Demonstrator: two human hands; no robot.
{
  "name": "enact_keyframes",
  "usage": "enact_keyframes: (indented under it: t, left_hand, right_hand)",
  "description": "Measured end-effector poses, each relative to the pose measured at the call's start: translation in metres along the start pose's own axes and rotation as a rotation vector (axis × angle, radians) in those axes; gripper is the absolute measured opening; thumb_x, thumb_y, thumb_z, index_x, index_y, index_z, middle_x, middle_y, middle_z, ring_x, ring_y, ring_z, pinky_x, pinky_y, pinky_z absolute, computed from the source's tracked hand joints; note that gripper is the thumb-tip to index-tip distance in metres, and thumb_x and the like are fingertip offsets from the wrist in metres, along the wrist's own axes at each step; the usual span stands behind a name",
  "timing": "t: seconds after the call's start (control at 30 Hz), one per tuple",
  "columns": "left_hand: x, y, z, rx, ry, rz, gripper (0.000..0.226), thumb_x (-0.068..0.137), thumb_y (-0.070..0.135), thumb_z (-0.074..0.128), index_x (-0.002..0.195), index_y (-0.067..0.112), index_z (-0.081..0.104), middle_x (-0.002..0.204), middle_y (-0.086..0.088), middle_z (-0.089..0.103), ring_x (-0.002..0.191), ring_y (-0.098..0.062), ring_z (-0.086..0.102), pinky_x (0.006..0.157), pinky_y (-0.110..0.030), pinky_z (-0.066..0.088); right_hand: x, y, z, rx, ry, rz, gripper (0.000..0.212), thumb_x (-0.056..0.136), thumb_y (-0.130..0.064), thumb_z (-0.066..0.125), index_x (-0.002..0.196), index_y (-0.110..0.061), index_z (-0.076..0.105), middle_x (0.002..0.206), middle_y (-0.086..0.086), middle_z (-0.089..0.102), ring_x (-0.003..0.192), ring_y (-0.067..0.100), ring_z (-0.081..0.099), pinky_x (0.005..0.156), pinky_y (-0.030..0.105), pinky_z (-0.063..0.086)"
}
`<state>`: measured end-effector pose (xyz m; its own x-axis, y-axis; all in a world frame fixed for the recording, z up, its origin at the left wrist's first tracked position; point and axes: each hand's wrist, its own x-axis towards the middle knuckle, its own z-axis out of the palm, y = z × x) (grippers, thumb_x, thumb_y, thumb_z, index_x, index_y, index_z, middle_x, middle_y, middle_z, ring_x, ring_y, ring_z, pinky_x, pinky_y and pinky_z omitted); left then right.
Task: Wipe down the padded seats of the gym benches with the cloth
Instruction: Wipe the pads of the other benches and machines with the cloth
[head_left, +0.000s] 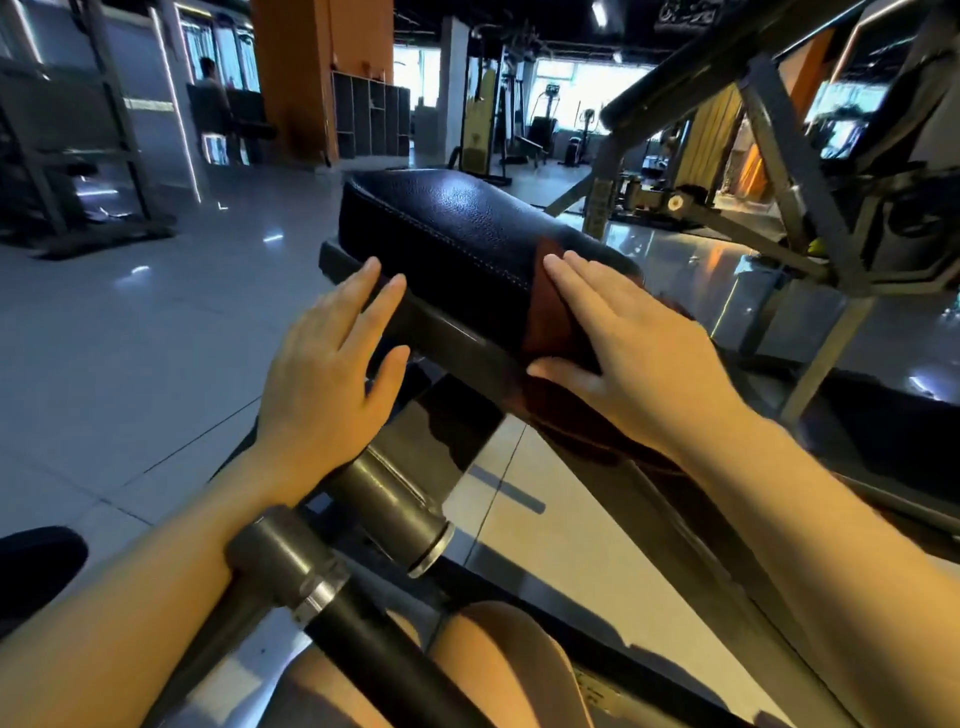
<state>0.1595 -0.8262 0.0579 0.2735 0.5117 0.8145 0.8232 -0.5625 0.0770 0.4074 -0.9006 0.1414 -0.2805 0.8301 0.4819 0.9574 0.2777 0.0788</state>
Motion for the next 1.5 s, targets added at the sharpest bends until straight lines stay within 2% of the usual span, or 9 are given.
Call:
enact_keyframes:
  t: [0.17, 0.33, 0.47, 0.63, 0.93, 1.07, 1.17, 1.27, 1.5]
  left_hand:
    - [-0.002, -0.001, -0.001, -0.004, 0.057, 0.026, 0.053, 0.098, 0.033, 0.042, 0.146, 0.011, 0.038, 0.151, -0.013, 0.038, 0.131, -0.030, 0.045, 0.100, -0.037, 0.036]
    - [-0.003, -0.002, -0.003, -0.007, 0.069, -0.006, 0.051, 0.097, 0.030, 0.045, 0.145, 0.011, 0.040, 0.149, -0.014, 0.041, 0.130, -0.031, 0.046, 0.101, -0.040, 0.038]
    - [-0.005, -0.001, -0.006, -0.045, 0.109, -0.047, 0.046, 0.096, 0.029, 0.046, 0.138, 0.011, 0.045, 0.144, -0.014, 0.047, 0.123, -0.033, 0.052, 0.095, -0.046, 0.043]
    - [-0.008, -0.003, -0.011, -0.087, 0.132, -0.107, 0.039, 0.093, 0.028, 0.048, 0.129, 0.012, 0.053, 0.142, -0.014, 0.049, 0.124, -0.034, 0.051, 0.097, -0.049, 0.041]
    - [-0.021, -0.050, -0.008, -0.175, -0.031, -0.145, 0.061, 0.091, 0.048, 0.040, 0.147, 0.026, 0.032, 0.156, -0.003, 0.030, 0.145, -0.019, 0.020, 0.113, -0.049, 0.016]
    - [-0.023, -0.055, -0.004, -0.299, -0.026, -0.186, 0.065, 0.091, 0.049, 0.040, 0.151, 0.029, 0.023, 0.158, 0.002, 0.022, 0.146, -0.011, 0.009, 0.111, -0.046, 0.017]
    - [-0.023, -0.056, 0.000, -0.336, -0.041, -0.179, 0.067, 0.092, 0.050, 0.039, 0.153, 0.029, 0.020, 0.159, 0.003, 0.020, 0.148, -0.013, 0.011, 0.113, -0.046, 0.016]
    - [-0.022, -0.056, 0.002, -0.375, -0.067, -0.179, 0.069, 0.093, 0.051, 0.037, 0.154, 0.028, 0.017, 0.161, 0.001, 0.019, 0.148, -0.016, 0.012, 0.113, -0.047, 0.013]
    - [-0.025, -0.056, 0.004, -0.431, -0.052, -0.234, 0.081, 0.090, 0.051, 0.036, 0.156, 0.021, 0.001, 0.161, -0.007, 0.015, 0.147, -0.024, 0.015, 0.116, -0.059, 0.013]
  right_hand:
    - [0.039, -0.045, 0.027, -0.090, 0.170, 0.074, 0.079, 0.089, -0.053, 0.059, 0.149, -0.009, 0.032, 0.151, 0.013, 0.040, 0.138, 0.031, 0.038, 0.111, 0.046, 0.032]
    - [0.024, -0.022, 0.006, -0.054, -0.009, -0.093, 0.084, 0.092, -0.039, 0.062, 0.156, -0.016, 0.012, 0.162, 0.007, 0.018, 0.148, 0.025, 0.020, 0.119, 0.037, 0.016]
    - [0.001, -0.010, 0.001, -0.070, -0.058, -0.129, 0.084, 0.090, -0.025, 0.064, 0.155, -0.016, 0.012, 0.162, 0.009, 0.016, 0.148, 0.028, 0.019, 0.121, 0.043, 0.017]
    - [0.022, -0.032, 0.005, -0.112, -0.041, -0.044, 0.084, 0.093, -0.040, 0.058, 0.156, -0.017, 0.008, 0.163, 0.006, 0.015, 0.149, 0.024, 0.017, 0.120, 0.038, 0.014]
    - [0.134, -0.112, 0.035, -0.211, 0.134, 0.089, 0.077, 0.089, -0.059, 0.052, 0.148, -0.012, 0.032, 0.149, 0.007, 0.044, 0.136, 0.026, 0.042, 0.106, 0.045, 0.042]
    - [0.136, -0.113, 0.048, -0.339, 0.315, -0.016, 0.070, 0.092, -0.051, 0.047, 0.144, -0.005, 0.041, 0.141, 0.017, 0.052, 0.126, 0.034, 0.053, 0.096, 0.049, 0.051]
    - [0.110, -0.093, 0.054, -0.525, 0.322, -0.199, 0.060, 0.099, -0.036, 0.044, 0.151, -0.009, 0.032, 0.154, 0.017, 0.035, 0.139, 0.035, 0.038, 0.110, 0.052, 0.038]
    - [0.083, -0.082, 0.055, -0.678, 0.236, -0.226, 0.063, 0.096, -0.035, 0.037, 0.153, -0.013, 0.026, 0.160, 0.012, 0.021, 0.148, 0.032, 0.018, 0.117, 0.053, 0.022]
    - [0.102, -0.105, 0.053, -0.739, 0.152, -0.199, 0.063, 0.094, -0.040, 0.038, 0.152, -0.017, 0.029, 0.159, 0.008, 0.024, 0.147, 0.032, 0.018, 0.116, 0.054, 0.020]
